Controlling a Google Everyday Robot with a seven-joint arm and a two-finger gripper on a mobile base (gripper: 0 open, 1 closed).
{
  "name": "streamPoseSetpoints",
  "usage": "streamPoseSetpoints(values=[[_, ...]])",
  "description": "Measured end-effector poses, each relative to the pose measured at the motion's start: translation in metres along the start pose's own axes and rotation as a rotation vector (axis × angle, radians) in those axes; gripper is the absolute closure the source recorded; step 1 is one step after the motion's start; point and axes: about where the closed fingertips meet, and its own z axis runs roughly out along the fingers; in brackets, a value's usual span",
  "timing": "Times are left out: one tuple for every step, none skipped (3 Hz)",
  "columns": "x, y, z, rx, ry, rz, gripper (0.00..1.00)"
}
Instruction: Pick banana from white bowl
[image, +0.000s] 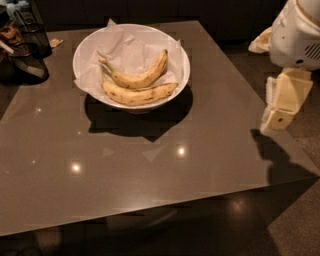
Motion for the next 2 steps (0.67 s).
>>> streamPoseSetpoints(values=[[-0.0194,-0.0145,0.0114,-0.036,0.003,-0.056,0.0],[-0.023,-0.0177,0.0124,-0.025,-0.004,-0.06,0.0]])
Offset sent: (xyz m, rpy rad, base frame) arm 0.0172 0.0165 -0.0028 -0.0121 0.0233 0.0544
